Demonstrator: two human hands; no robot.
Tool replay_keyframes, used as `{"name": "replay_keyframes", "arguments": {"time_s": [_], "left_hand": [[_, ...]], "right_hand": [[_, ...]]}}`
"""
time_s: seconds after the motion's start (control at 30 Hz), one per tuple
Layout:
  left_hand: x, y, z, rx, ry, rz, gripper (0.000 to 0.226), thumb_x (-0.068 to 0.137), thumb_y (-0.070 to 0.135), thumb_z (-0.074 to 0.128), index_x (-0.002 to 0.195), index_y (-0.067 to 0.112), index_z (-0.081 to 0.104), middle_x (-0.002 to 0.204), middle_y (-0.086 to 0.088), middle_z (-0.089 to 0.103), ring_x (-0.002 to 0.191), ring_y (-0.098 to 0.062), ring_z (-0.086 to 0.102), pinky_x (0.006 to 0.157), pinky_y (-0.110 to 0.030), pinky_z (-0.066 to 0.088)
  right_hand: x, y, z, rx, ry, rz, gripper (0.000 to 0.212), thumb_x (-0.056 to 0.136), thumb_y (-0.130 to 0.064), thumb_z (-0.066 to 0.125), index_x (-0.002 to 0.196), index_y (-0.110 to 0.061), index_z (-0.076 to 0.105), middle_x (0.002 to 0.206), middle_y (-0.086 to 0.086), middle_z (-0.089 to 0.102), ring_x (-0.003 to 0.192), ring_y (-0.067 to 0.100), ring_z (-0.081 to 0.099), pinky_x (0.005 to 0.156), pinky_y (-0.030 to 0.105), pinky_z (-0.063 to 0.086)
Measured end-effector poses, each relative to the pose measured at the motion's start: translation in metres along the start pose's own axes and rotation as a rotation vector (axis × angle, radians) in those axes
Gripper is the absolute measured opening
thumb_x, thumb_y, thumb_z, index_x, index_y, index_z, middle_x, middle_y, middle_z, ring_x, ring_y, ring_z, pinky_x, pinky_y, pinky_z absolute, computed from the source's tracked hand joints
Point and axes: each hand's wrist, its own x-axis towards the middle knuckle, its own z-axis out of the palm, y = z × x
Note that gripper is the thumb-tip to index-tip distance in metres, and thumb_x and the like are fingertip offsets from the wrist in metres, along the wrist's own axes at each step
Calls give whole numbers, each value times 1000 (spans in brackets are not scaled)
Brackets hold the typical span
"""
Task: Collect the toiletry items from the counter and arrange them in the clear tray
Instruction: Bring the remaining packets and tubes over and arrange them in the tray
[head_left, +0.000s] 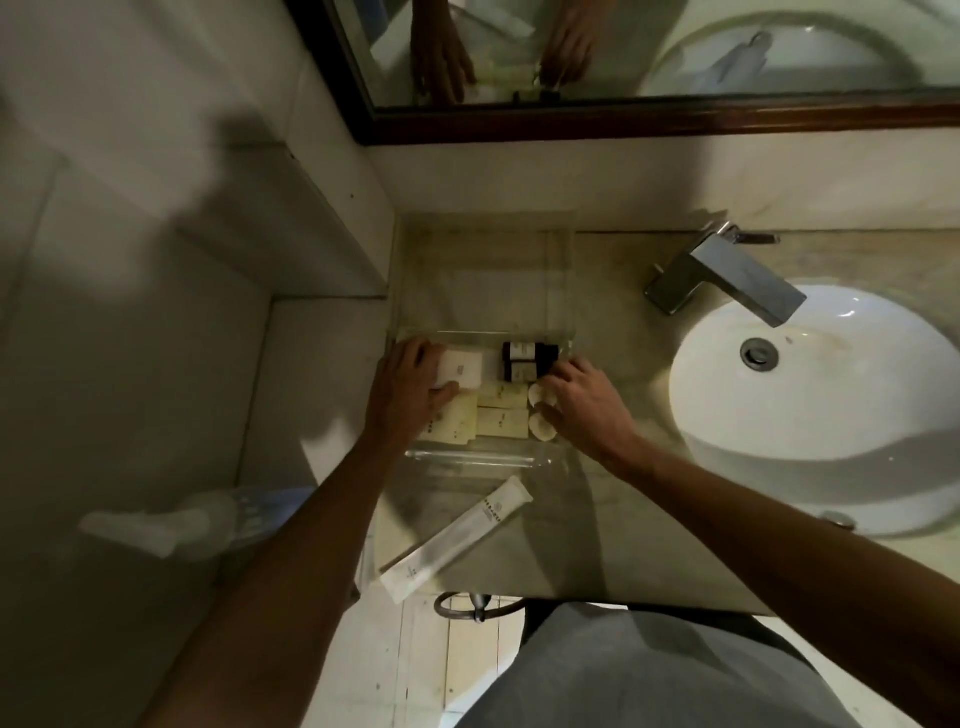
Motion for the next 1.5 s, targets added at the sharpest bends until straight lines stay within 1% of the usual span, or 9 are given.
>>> {"name": "replay_keyframes", "arguments": {"time_s": [0.23, 0.53, 0.63, 0.9, 1.07, 1.23, 1.3, 1.43, 1.5], "left_hand": [[3, 2, 13, -43, 2, -41, 46, 90, 38, 62, 128, 14, 53, 133, -11, 48, 122, -30, 42, 94, -44, 48], [-3, 12, 18, -88, -14, -173, 50, 91, 47, 58, 129, 16, 50, 135, -9, 45, 121, -27, 43, 92, -42, 49], [-4, 11, 18, -16, 12, -60, 54, 86, 50, 63, 128, 17, 54, 133, -9, 49, 118, -27, 47, 95, -39, 45], [10, 1, 16, -60, 32, 180, 33, 87, 23, 68, 118, 11, 65, 126, -13, 59, 116, -31, 53, 93, -45, 49], [6, 13, 11, -3, 13, 125, 49, 87, 39, 65, 130, 16, 57, 137, -10, 51, 123, -27, 47, 101, -42, 41], [-27, 15, 7, 27, -102, 167, 58, 84, 58, 56, 131, 24, 51, 133, -6, 47, 114, -25, 51, 90, -43, 48], [-33, 21, 9, 92, -162, 120, 64, 80, 63, 55, 130, 24, 50, 133, -4, 47, 115, -25, 51, 91, -42, 47], [-38, 51, 9, 142, -91, -189, 72, 70, 61, 68, 118, 10, 53, 118, -12, 57, 104, -31, 53, 87, -41, 44], [-36, 66, 6, 155, -70, -237, 71, 69, 56, 69, 118, 7, 51, 117, -15, 55, 103, -33, 52, 84, -43, 44]], "right_hand": [[8, -5, 4, -149, -43, -21, 36, 87, -35, 66, 119, -21, 64, 125, 3, 62, 120, 22, 48, 103, 41, 40], [-12, -1, -7, -156, -57, -9, 43, 87, -43, 65, 124, -21, 61, 130, 4, 58, 119, 22, 47, 104, 41, 37], [-14, -13, -4, -158, -49, -23, 47, 84, -44, 69, 124, -21, 61, 127, 3, 57, 116, 22, 48, 101, 40, 40], [-15, -15, 8, -180, -133, -103, 41, 85, -37, 70, 121, -20, 64, 126, 6, 59, 115, 24, 50, 100, 43, 44], [-9, -18, 1, -172, -97, -43, 58, 82, -44, 71, 132, -19, 54, 132, 7, 53, 116, 24, 49, 97, 40, 45], [-12, -20, -7, -174, -123, -79, 58, 90, -43, 62, 140, -18, 45, 143, 10, 44, 128, 27, 43, 107, 44, 39], [-16, -17, -10, -150, -112, -82, 55, 91, -40, 61, 139, -18, 46, 144, 11, 44, 130, 27, 41, 110, 45, 36], [-27, -5, -25, -33, -29, 16, 48, 88, -34, 64, 132, -20, 53, 142, 8, 46, 129, 24, 42, 111, 44, 34], [-37, 9, -36, -18, 7, 29, 48, 88, -34, 64, 132, -20, 54, 139, 8, 49, 125, 24, 45, 108, 42, 38]]}}
